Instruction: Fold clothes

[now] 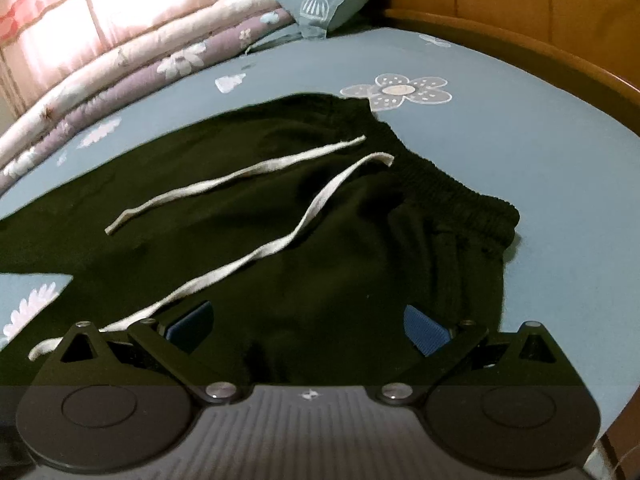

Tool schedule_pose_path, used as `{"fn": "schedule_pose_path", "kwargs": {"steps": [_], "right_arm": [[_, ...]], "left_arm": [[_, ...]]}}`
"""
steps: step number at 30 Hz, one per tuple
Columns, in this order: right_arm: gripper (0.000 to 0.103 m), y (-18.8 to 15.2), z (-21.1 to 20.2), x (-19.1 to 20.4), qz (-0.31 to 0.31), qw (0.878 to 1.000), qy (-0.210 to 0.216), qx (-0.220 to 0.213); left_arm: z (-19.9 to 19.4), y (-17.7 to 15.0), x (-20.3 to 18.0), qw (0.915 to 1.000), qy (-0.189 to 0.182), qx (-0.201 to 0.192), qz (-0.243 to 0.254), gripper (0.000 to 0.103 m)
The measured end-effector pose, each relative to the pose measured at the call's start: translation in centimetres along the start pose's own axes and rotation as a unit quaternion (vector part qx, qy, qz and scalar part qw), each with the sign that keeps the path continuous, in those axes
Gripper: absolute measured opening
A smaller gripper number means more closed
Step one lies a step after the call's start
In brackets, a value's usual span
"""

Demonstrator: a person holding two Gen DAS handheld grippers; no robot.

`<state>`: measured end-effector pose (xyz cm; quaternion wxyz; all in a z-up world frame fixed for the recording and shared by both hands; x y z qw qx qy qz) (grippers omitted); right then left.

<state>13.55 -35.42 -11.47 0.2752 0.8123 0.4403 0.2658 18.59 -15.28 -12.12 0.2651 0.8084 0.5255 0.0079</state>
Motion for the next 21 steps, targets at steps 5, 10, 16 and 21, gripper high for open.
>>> {"fn": "schedule_pose_path", "kwargs": {"steps": [5,10,16,21], "right_arm": [[0.103,0.4,-1.4,-0.5,0.003,0.998,0.04,-0.052],[0.103,1.6,-3.1,-0.8,-0.026,0.988,0.077,-0.134],[0.103,6.1,-1.7,-0.3,-0.147,0.978,0.109,-0.105],[0.1,12.2,2.3,-0.6,-0.189,0.967,0.156,-0.071]], "left_arm": [[-0.4,-0.4,0.3,0.9998,-0.013,-0.013,0.005,0.087],[-0.9,-0.6,1.4,0.9991,-0.024,-0.023,0.026,0.087],[-0.7,0.1,2.5,0.9979,-0.029,-0.036,0.044,0.087],[0.0,0.5,2.4,0.9969,-0.036,-0.042,0.056,0.087]]}}
Point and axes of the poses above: each gripper's, at about its wrist camera, not at the fingertips, and z roughly the way its jaws point, x to its left, y to its top, the point moved 2 cm from there along z, roughly the way its jaws point, and after that the axes turned 3 degrees about -z, right-handed, at the moved point
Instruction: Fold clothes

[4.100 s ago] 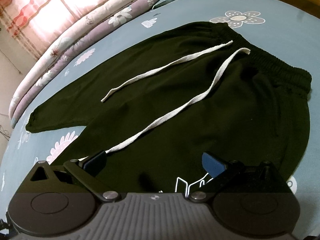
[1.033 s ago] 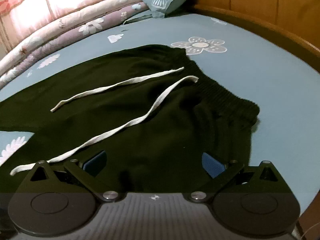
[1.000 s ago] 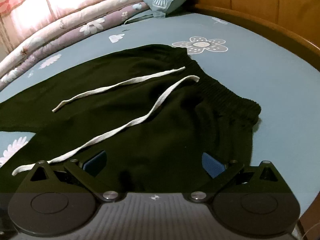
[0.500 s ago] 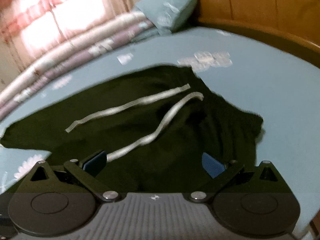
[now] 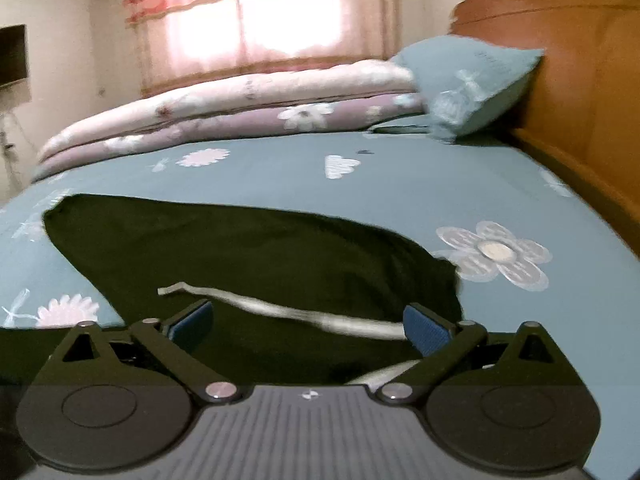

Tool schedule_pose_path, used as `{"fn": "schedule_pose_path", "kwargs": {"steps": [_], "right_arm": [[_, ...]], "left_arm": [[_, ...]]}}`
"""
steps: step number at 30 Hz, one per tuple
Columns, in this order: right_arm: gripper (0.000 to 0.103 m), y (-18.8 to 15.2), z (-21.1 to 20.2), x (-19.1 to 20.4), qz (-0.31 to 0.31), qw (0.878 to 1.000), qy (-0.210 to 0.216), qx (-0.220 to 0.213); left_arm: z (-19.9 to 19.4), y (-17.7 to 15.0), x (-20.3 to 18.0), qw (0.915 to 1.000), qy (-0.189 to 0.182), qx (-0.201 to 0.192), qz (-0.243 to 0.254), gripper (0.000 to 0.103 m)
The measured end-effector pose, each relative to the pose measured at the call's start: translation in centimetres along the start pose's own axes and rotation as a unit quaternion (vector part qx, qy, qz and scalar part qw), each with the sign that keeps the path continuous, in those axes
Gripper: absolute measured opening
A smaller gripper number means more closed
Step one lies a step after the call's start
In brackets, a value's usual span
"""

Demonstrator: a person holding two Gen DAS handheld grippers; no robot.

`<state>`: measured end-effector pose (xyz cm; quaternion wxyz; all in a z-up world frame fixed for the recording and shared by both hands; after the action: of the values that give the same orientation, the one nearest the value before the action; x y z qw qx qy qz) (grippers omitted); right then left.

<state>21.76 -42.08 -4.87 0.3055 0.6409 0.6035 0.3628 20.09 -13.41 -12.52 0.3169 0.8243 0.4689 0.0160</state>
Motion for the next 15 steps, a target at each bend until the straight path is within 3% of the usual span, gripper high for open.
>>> {"fn": "schedule_pose_path", "kwargs": {"steps": [3,8,11,15], "right_arm": [[0.098,2.9,4.2,-4.0,0.066,0.996,0.055,0.03],[0.095,3.6,11.9,-8.9,0.173,0.973,0.099,0.112],[0.081,2.7,14.3,-10.0,0.182,0.97,0.08,0.14],[0.08,4.2,13.5,-9.9,0.127,0.984,0.045,0.116]], "left_arm": [[0.6,0.2,0.0,0.9999,-0.009,0.005,0.0,0.087],[1.6,0.7,0.5,0.9998,-0.004,0.018,0.001,0.087],[2.2,1.1,1.1,0.9997,0.0,0.021,-0.007,0.087],[2.4,1.7,1.3,0.9998,0.003,0.02,-0.007,0.087]]}}
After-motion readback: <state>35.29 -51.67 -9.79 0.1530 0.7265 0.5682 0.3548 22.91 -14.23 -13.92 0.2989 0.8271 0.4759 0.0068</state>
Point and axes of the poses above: each gripper's, at about its wrist camera, not at the fingertips, and z roughly the way its jaws point, x to its left, y to its top, the point moved 2 cm from there along z, roughly the way its jaws point, and after that the axes turned 3 degrees about -z, right-handed, at the moved point
